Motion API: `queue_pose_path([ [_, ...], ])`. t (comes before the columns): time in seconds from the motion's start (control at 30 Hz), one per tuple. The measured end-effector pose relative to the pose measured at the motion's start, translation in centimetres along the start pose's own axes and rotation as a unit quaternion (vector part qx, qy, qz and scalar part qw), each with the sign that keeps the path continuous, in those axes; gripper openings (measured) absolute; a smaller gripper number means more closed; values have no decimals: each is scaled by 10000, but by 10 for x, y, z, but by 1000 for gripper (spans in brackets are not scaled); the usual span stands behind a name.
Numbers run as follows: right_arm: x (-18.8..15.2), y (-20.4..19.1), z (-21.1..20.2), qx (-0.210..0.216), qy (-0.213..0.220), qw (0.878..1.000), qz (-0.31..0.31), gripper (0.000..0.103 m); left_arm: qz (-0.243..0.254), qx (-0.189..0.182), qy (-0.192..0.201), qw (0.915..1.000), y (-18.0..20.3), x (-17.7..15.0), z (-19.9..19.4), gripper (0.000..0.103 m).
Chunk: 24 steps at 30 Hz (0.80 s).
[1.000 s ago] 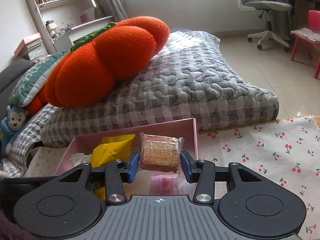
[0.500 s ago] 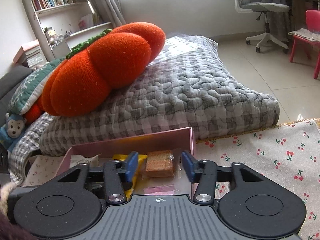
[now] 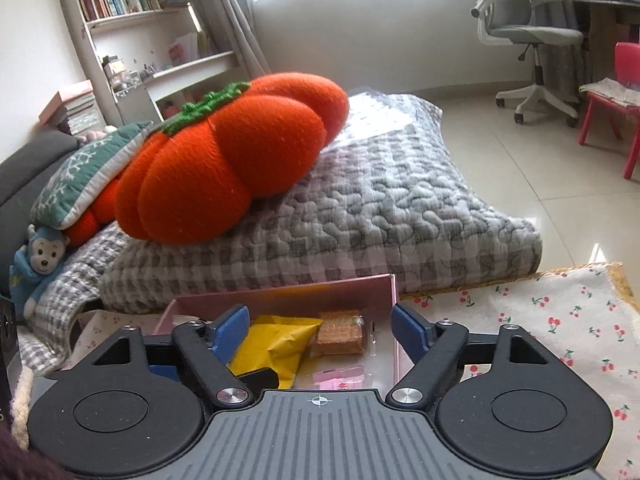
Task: Organize snacks
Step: 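Carry both snacks into the pink box and open both tools, then move both tools back over the remaining snack pile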
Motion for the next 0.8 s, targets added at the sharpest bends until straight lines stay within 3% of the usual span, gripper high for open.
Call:
queue_pose_path([
  [0.33,12,-6,-52,-23,181,9998,-88,89,215,68,154,9996,15,6,-31,99],
  [0.8,-11,-9,-102,-199,-50,9995,-251,96,394,254,-1,9989,22,-25,-67,102],
])
Point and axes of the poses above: each gripper's, at about its wrist camera, not at the fingertips, and z roughly the way its jaws point, y to its right, x to its top, the point moved 1 cm from there along z, roughly the way its jaws point, and after that the axes turned 6 degrees about -x, right-handed, at the moved point
